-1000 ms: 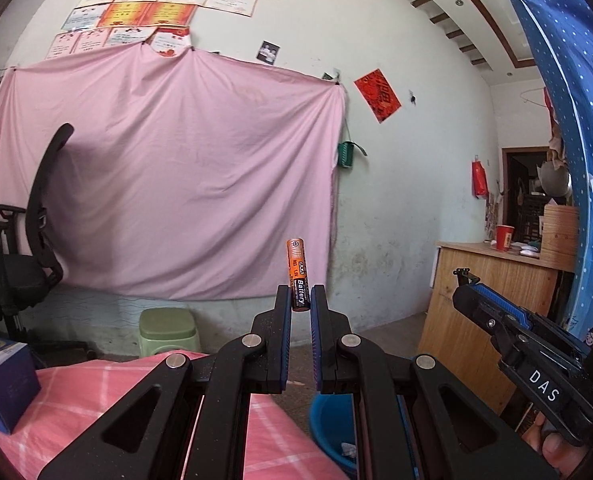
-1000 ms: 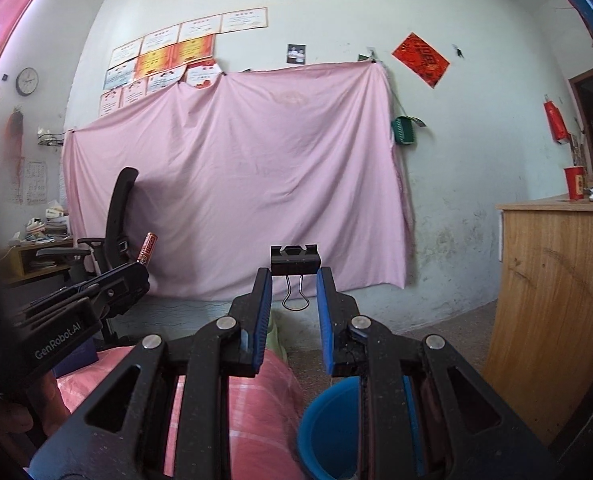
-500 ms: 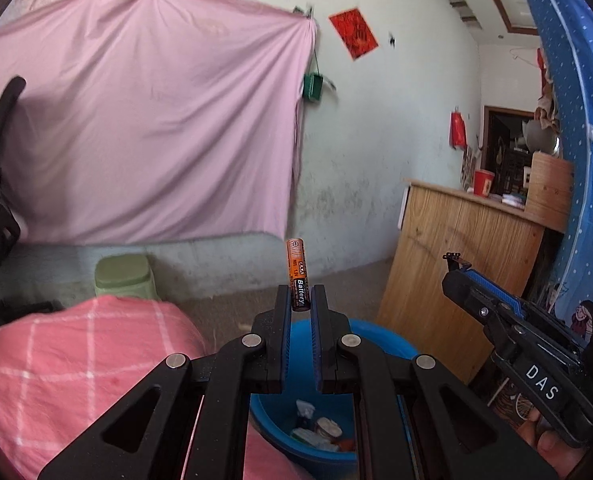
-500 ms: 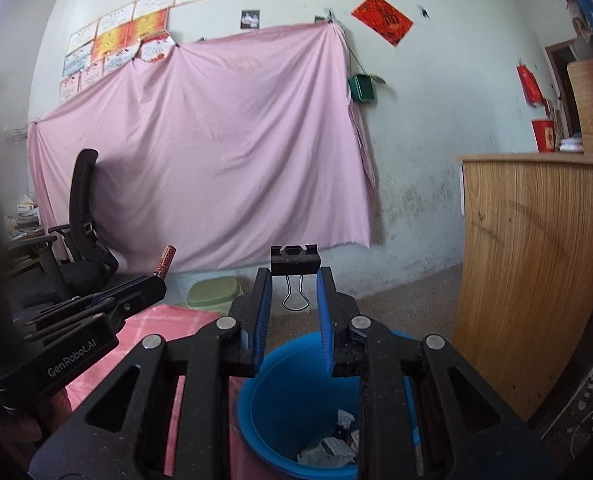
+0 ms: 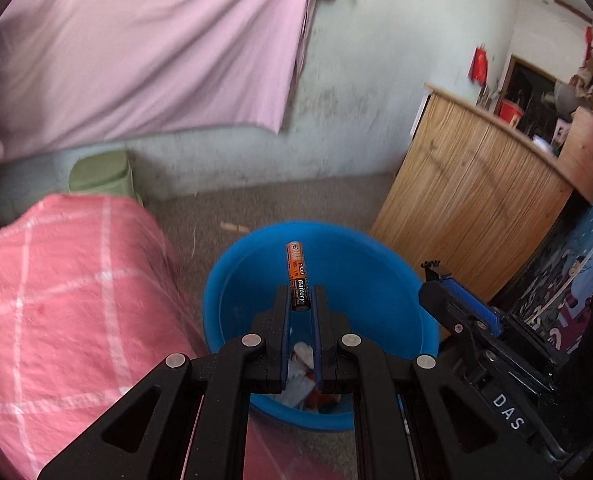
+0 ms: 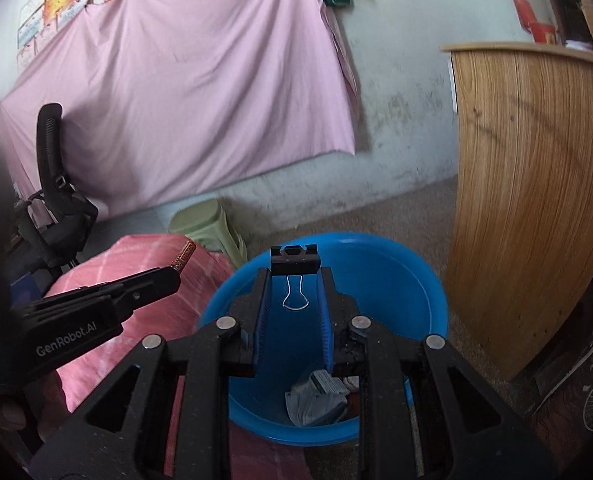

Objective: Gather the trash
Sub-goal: 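Open both tools to drop the battery and clip into the bucket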

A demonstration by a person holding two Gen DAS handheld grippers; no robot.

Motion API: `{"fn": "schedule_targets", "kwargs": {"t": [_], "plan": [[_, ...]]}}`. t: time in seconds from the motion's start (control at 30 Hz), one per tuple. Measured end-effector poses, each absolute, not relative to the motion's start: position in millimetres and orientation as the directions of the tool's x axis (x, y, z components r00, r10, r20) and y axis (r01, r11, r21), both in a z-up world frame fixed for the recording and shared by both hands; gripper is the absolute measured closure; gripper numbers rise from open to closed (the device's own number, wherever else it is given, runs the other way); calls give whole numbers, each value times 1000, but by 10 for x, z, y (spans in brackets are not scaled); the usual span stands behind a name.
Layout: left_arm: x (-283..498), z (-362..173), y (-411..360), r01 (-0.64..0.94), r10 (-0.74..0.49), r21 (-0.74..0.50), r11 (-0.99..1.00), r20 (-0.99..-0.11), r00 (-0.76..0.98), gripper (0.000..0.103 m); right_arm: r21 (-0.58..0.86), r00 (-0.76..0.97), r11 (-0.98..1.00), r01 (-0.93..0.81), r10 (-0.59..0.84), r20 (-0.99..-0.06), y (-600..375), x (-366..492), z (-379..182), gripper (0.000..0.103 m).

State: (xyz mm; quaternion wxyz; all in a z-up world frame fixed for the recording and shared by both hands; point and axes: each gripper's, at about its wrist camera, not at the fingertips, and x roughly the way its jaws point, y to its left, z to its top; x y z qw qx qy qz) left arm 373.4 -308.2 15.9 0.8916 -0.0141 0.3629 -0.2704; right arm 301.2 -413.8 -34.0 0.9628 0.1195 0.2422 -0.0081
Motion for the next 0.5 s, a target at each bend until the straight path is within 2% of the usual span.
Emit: {"fn": "schedule_targets", "kwargs": {"t": [0.17,0.5], "plan": [[3864,21,-3141,460,-503,-271,846,-693,517,96,234,845,969,81,58,-531,-4198,3143,-479,55],[3905,-9,-3141,457,-496,-266,849,-701,513,96,243,817,964,104,56,-574,-4303,3219,-568,54]]}}
